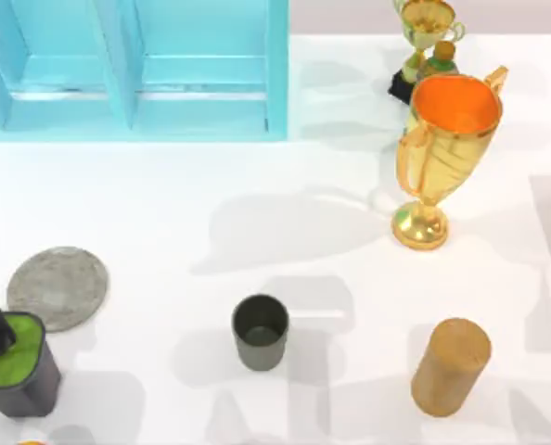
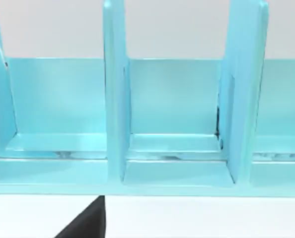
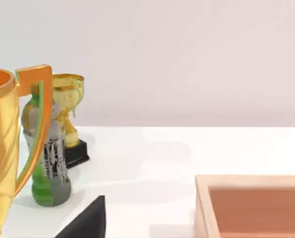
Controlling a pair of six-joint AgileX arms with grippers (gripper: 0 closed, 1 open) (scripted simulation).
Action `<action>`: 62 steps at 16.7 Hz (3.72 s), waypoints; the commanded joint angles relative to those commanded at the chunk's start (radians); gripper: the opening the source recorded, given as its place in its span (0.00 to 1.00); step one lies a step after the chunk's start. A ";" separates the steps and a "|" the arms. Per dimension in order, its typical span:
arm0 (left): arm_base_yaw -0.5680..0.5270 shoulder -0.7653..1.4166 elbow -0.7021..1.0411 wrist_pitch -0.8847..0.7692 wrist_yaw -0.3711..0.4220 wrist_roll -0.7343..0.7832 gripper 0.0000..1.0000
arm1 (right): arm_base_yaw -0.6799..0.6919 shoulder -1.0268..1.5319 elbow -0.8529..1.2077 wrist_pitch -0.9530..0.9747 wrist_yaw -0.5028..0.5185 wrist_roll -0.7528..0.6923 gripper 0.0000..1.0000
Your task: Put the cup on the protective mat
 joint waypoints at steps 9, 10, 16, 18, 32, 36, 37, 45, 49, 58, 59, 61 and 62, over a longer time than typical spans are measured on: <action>-0.149 0.292 0.274 -0.226 0.000 0.131 1.00 | 0.000 0.000 0.000 0.000 0.000 0.000 1.00; -0.186 0.376 0.344 -0.283 0.000 0.165 1.00 | 0.000 0.000 0.000 0.000 0.000 0.000 1.00; -0.440 0.982 0.806 -0.670 0.000 0.396 1.00 | 0.000 0.000 0.000 0.000 0.000 0.000 1.00; -0.526 1.169 0.956 -0.800 0.000 0.474 1.00 | 0.000 0.000 0.000 0.000 0.000 0.000 1.00; -0.837 1.840 1.531 -1.261 -0.001 0.758 1.00 | 0.000 0.000 0.000 0.000 0.000 0.000 1.00; -0.833 1.838 1.525 -1.256 -0.001 0.757 1.00 | 0.000 0.000 0.000 0.000 0.000 0.000 1.00; -0.834 1.842 1.514 -1.243 -0.001 0.758 1.00 | 0.000 0.000 0.000 0.000 0.000 0.000 1.00; -0.832 1.928 1.277 -0.912 -0.001 0.763 1.00 | 0.000 0.000 0.000 0.000 0.000 0.000 1.00; -0.834 1.937 1.251 -0.883 0.000 0.763 1.00 | 0.000 0.000 0.000 0.000 0.000 0.000 1.00; -0.834 1.937 1.251 -0.883 0.000 0.763 0.40 | 0.000 0.000 0.000 0.000 0.000 0.000 1.00; -0.834 1.937 1.251 -0.883 0.000 0.763 0.32 | 0.000 0.000 0.000 0.000 0.000 0.000 1.00; -0.834 1.937 1.251 -0.883 0.000 0.763 0.17 | 0.000 0.000 0.000 0.000 0.000 0.000 1.00; -0.834 1.937 1.251 -0.883 0.000 0.763 0.10 | 0.000 0.000 0.000 0.000 0.000 0.000 1.00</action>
